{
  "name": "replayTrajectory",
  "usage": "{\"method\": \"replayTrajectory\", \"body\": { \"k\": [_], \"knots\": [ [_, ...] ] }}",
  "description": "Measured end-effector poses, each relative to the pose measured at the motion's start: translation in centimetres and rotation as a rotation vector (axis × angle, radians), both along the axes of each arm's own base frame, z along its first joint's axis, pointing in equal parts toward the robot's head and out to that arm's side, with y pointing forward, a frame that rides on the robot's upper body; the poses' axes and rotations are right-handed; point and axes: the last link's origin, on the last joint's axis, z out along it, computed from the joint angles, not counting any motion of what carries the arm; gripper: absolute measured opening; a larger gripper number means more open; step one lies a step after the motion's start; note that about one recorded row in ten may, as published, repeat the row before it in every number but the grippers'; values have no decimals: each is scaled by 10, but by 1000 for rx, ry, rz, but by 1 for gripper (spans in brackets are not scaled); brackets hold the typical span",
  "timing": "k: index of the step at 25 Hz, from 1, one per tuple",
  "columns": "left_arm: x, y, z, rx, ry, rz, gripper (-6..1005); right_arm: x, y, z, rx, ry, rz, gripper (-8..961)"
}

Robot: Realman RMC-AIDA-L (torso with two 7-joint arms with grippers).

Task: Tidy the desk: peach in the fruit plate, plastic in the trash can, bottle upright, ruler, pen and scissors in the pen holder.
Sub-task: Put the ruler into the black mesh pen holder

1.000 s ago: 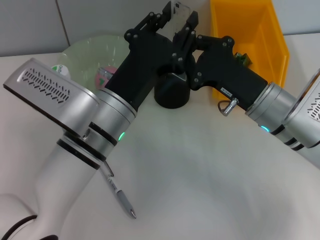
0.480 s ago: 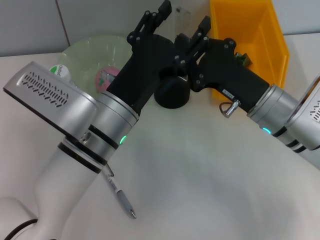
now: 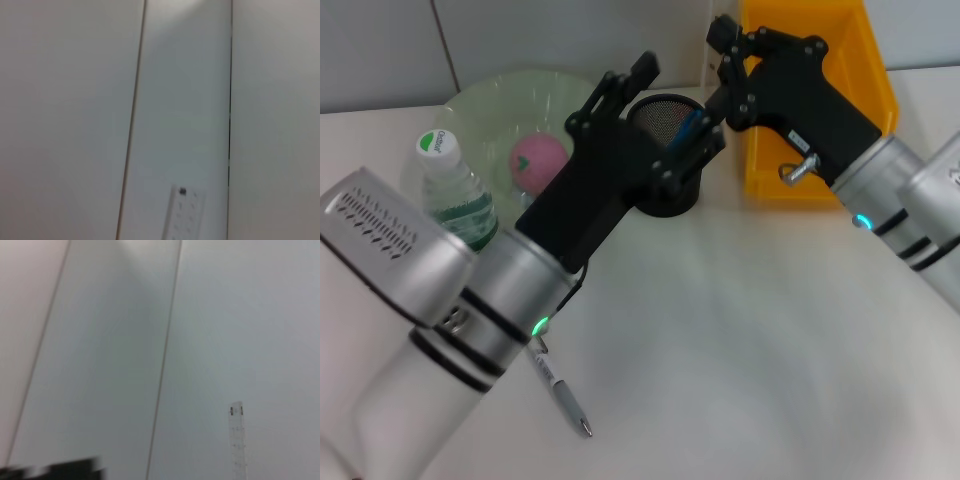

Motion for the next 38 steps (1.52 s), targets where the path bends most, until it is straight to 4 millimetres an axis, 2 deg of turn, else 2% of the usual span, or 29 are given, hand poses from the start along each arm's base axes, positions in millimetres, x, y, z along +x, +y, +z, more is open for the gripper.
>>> {"method": "replayTrajectory", "body": {
  "k": [3, 6, 7, 11, 13, 18, 23, 28, 38],
  "knots": [
    [-14, -5, 1, -50, -1, 11, 777, -6, 15, -5, -29, -11, -48, 6],
    [-22, -9, 1, -92, 9, 3, 780, -10, 22, -9, -59, -7, -66, 6],
    [-34, -15, 3, -142, 34, -6, 781, -13, 24, -9, -72, 0, -69, 6],
    [-42, -18, 6, -175, 60, -16, 785, -21, 30, -11, -105, 25, -69, 6],
    [-61, -22, 13, -281, 130, -45, 787, -25, 35, -14, -142, 46, -89, 6],
    [-77, -25, 28, -348, 144, -59, 792, -27, 45, -19, -186, 42, -142, 7],
    [-84, -25, 38, -407, 142, -59, 797, -24, 48, -25, -202, 21, -184, 7],
    [-81, -20, 34, -476, 191, -73, 799, -22, 50, -30, -213, 23, -232, 7],
    [-74, -20, 29, -484, 182, -85, 798, -22, 55, -35, -218, -16, -267, 7]
  ]
}}
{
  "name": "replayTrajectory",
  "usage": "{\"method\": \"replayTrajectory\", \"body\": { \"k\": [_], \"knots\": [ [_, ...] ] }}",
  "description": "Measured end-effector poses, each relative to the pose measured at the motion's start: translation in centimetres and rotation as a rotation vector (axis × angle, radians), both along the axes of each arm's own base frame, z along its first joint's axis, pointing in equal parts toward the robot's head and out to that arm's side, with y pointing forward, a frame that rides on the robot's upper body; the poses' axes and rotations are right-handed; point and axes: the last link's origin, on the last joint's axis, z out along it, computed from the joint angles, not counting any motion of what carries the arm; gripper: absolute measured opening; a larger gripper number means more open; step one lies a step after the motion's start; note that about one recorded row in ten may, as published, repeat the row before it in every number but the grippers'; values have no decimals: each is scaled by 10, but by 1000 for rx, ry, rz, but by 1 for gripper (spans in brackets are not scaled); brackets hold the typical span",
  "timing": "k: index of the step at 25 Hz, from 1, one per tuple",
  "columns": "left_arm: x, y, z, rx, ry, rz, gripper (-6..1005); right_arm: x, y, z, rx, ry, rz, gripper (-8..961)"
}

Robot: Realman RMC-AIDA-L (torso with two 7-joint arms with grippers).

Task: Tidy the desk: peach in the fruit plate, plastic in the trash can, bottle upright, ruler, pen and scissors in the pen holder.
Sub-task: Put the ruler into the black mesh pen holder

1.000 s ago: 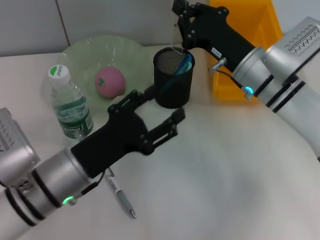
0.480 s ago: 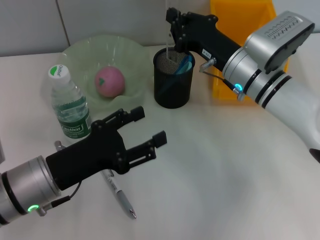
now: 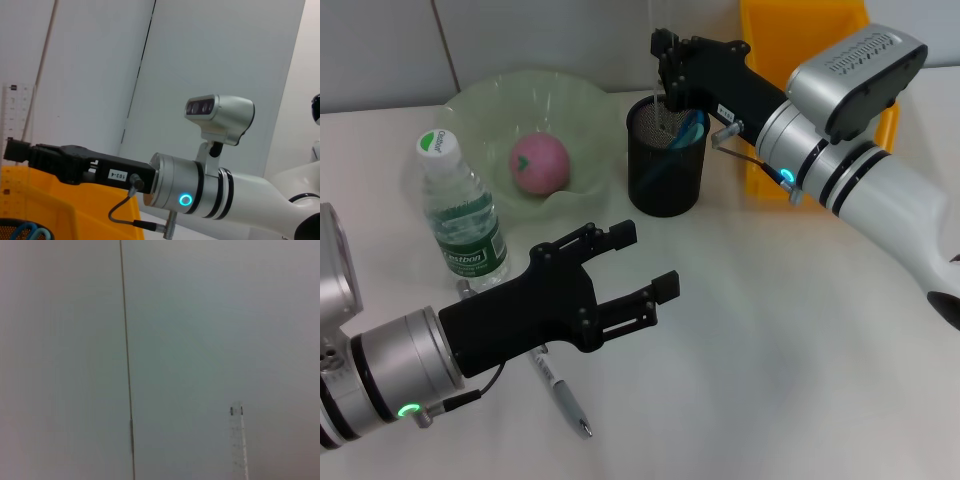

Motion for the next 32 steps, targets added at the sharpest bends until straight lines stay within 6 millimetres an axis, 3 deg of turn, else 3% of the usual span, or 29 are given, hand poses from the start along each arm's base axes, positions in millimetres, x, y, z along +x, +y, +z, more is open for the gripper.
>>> {"method": "replayTrajectory", "body": {
  "k": [22, 26, 29, 32],
  "knots": [
    [0, 0, 1, 10, -1, -1, 798, -1, 1, -7, -32, -10, -21, 7],
    [-1, 1, 3, 14, -6, -2, 798, 2, -1, -6, -33, 5, -30, 174],
    [-1, 0, 3, 14, -8, -3, 798, 4, -2, -3, -41, 42, -41, 406],
    [-1, 0, 3, 13, -7, -1, 799, 7, -5, 2, -44, 82, -39, 503]
  ]
}}
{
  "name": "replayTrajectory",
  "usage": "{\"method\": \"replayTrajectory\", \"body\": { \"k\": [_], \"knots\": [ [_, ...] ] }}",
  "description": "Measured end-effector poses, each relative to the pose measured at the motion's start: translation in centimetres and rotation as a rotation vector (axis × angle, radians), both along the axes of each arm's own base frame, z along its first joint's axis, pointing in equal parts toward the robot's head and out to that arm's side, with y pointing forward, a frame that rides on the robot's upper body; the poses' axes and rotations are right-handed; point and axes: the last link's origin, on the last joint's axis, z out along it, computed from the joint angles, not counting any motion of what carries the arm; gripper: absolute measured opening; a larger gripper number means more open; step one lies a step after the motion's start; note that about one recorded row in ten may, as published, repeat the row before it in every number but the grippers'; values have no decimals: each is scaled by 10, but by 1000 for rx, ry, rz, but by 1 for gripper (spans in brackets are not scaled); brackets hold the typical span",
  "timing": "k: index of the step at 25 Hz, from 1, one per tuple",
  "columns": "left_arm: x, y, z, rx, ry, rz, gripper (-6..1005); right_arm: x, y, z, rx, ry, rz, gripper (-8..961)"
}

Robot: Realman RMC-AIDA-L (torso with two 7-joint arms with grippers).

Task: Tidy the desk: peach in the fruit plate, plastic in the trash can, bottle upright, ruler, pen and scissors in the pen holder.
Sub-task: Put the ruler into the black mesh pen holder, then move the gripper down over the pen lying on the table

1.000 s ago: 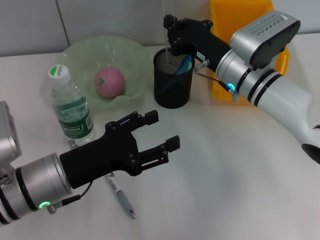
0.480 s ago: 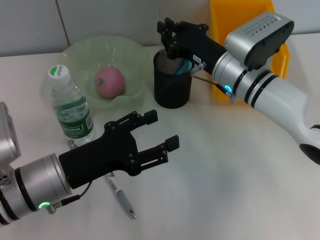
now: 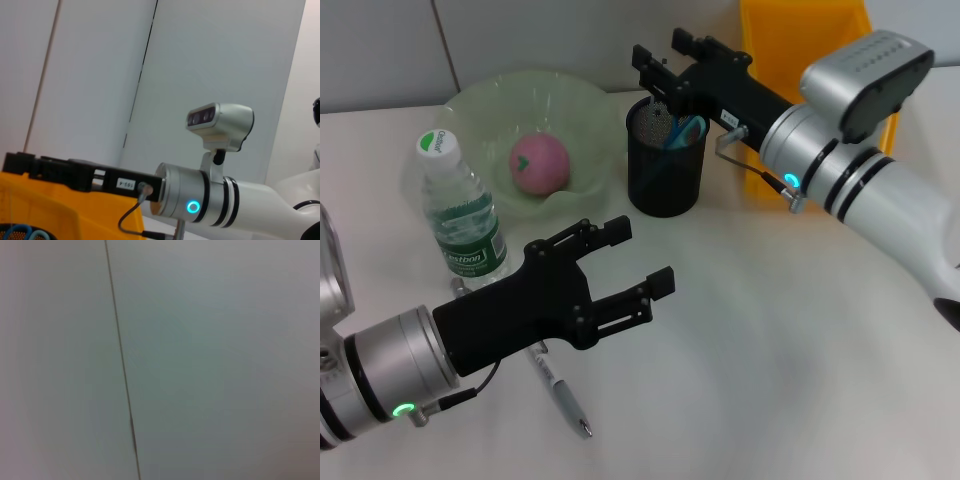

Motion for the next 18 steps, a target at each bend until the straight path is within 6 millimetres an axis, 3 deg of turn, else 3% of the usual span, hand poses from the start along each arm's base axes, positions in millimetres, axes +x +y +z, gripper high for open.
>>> {"method": "replayTrajectory", "body": {
  "k": [4, 8, 13, 18],
  "knots": [
    [-1, 0, 0, -1, 3, 2, 799, 4, -2, 6, 6, 36, 0, 632],
    [-3, 0, 1, -1, 6, 2, 798, 8, -10, 14, 25, 88, 30, 683],
    [-6, 1, 4, -2, 14, 6, 799, 15, -34, 29, 28, 158, 142, 747],
    [-8, 1, 7, -3, 19, 6, 799, 25, -60, 47, -128, 211, 259, 760]
  ]
}}
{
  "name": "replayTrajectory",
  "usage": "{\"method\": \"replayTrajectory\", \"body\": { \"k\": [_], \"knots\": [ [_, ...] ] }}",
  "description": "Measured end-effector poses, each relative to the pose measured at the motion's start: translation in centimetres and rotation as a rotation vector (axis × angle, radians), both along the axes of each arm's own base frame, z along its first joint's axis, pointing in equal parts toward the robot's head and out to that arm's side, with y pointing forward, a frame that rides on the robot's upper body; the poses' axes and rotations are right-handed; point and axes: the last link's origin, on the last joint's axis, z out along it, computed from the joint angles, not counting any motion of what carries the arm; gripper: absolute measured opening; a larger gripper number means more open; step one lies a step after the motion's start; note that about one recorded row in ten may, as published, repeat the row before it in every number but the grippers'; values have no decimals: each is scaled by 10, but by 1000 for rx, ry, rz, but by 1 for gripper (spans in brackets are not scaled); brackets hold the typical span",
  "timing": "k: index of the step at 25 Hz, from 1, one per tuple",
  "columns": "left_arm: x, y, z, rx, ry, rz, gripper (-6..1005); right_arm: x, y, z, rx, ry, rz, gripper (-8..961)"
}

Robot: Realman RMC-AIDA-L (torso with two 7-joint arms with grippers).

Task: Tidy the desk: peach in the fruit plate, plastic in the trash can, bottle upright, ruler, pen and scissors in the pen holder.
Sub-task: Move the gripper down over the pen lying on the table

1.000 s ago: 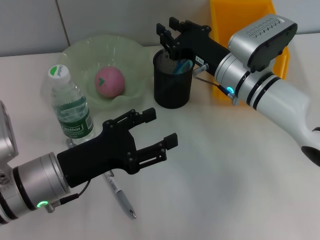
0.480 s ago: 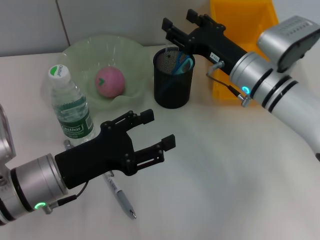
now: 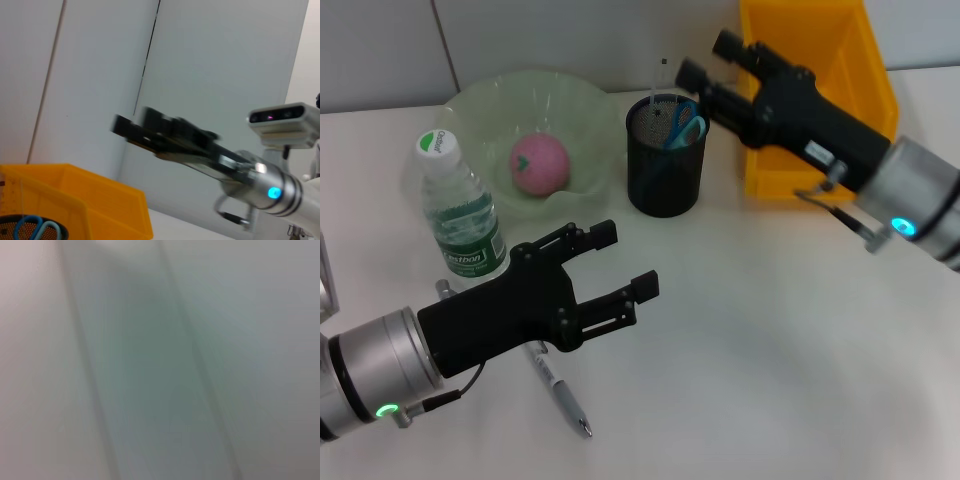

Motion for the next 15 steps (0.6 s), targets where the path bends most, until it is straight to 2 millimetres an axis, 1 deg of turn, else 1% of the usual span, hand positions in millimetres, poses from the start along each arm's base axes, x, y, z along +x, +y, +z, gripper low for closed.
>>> {"method": "replayTrajectory", "body": {
  "k": [1, 2, 3, 4, 5, 6, 8, 9, 10, 13, 14, 15],
  "knots": [
    [0, 0, 0, 0, 1, 0, 799, 6, -12, 6, -59, -4, 38, 760],
    [-1, 0, 0, 0, 3, -1, 799, 6, -12, 6, -59, -4, 38, 760],
    [-1, 0, 0, -3, 11, -5, 799, 9, -19, 9, -91, -9, 56, 760],
    [-2, -1, -1, -12, 29, -23, 799, 15, -31, 15, -155, -31, 81, 760],
    [-2, -1, -1, -12, 29, -23, 799, 15, -31, 15, -155, -31, 81, 760],
    [-2, -1, -1, -16, 38, -32, 799, 18, -37, 18, -197, -47, 91, 760],
    [-3, -2, -2, -30, 58, -48, 798, 25, -49, 22, -288, -108, 106, 760],
    [-4, -2, -2, -49, 72, -49, 798, 32, -59, 28, -365, -167, 104, 760],
    [-4, -2, -2, -49, 72, -49, 798, 32, -59, 28, -365, -167, 104, 760],
    [-5, 0, -1, -96, 98, -45, 798, 44, -71, 38, -429, -244, 93, 760],
    [-5, 1, -1, -106, 106, -46, 798, 53, -77, 46, -451, -288, 72, 760],
    [-6, 2, 1, -120, 115, -46, 798, 53, -77, 46, -451, -288, 72, 760]
  ]
}}
